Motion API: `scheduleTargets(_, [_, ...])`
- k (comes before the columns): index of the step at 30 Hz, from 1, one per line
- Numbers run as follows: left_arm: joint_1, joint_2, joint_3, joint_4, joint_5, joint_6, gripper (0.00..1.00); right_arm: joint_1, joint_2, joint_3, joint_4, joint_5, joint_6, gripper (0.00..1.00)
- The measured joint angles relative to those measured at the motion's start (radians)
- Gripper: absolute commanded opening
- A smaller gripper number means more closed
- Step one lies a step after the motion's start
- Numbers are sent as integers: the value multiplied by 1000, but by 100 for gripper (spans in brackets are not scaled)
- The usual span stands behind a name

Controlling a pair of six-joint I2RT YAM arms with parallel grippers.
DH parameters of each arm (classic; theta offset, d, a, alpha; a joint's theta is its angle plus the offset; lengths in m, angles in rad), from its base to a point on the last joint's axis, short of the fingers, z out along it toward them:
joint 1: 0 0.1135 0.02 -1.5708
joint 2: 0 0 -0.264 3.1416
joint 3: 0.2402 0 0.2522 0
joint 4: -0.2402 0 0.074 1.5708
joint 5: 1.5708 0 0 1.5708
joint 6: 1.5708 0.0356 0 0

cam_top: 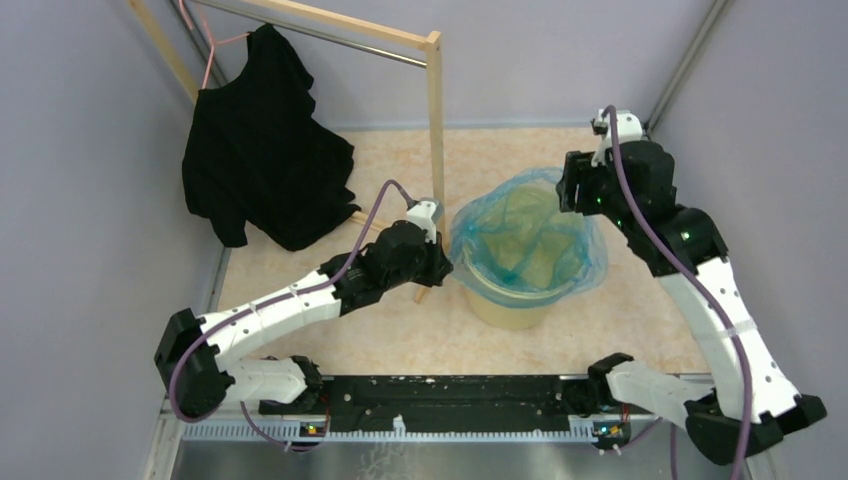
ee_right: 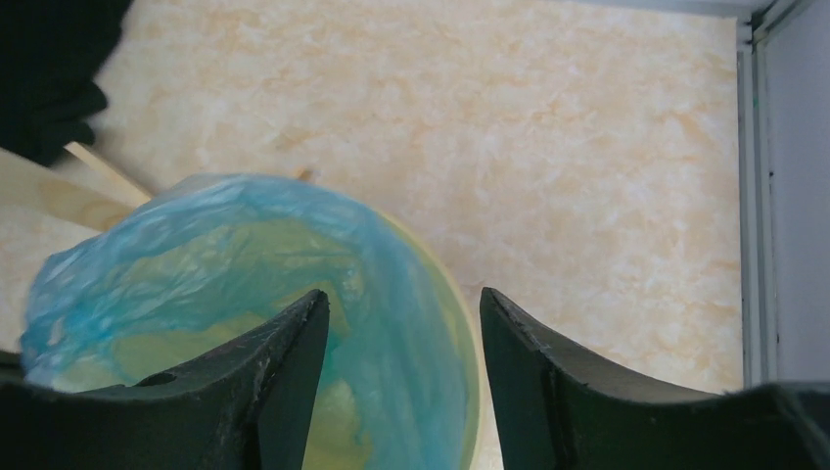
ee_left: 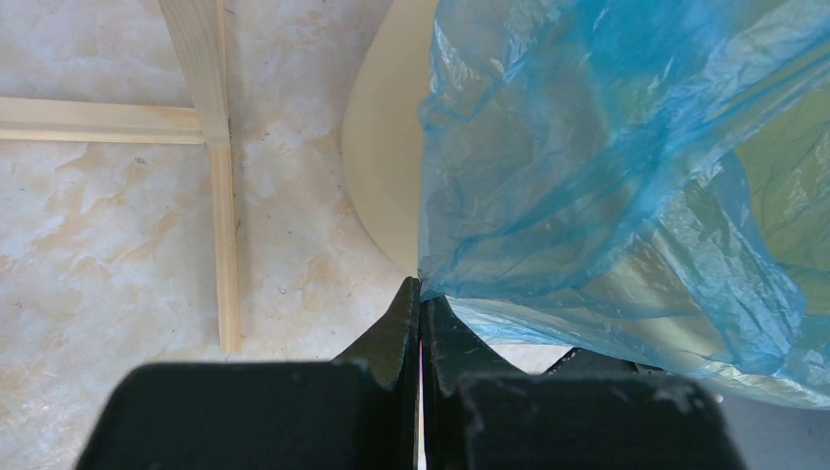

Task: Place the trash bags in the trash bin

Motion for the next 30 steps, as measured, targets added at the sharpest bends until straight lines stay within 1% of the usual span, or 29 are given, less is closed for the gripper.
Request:
scheduleTargets(1, [0, 1, 0, 0, 1, -2, 0, -58, 39, -3, 14, -65, -7, 57])
scheduleTargets(4, [0, 3, 0, -1, 6, -7, 0, -168, 82, -29, 58, -174, -11, 55])
scheduleTargets(7, [0, 3, 0, 1, 13, -14, 0, -209, 82, -66, 89, -237, -15, 50])
scheduleTargets(8, [0, 3, 0, 1, 13, -14, 0, -219, 80, -76, 99, -265, -15, 49])
scheduleTargets(9, [0, 3, 0, 1, 13, -14, 0, -227, 79, -84, 105, -289, -17, 49])
scheduleTargets(12, [0, 3, 0, 1, 15, -13, 0, -288, 75, -105, 122, -358, -15, 55])
scheduleTargets(15, [0, 3, 0, 1, 15, -8, 0, -319, 67, -108, 120, -402, -13, 55])
scheduleTargets(17, [0, 3, 0, 1, 15, -2, 0, -321, 52, -108, 109, -429, -14, 54])
scheduleTargets(21, [0, 3, 0, 2, 15, -2, 0, -321, -10, -109, 80, -430, -15, 40])
scheduleTargets(23, [0, 3, 0, 3, 16, -2, 0, -321, -37, -113, 75, -423, -16, 38])
scheduleTargets(24, [0, 3, 0, 3, 16, -2, 0, -321, -47, -113, 69, -419, -16, 35])
scheduleTargets(25, [0, 4, 0, 3, 16, -2, 0, -321, -56, -113, 63, -414, -16, 30])
scheduleTargets(28, [0, 10, 0, 2, 16, 0, 0, -321, -65, -121, 65, -402, -20, 9])
scheduleTargets(29, [0, 11, 0, 2, 16, 0, 0, -321, -66, -129, 68, -399, -18, 4])
scheduleTargets(30, [0, 12, 0, 2, 18, 0, 0, -321, -65, -140, 72, -398, -18, 1])
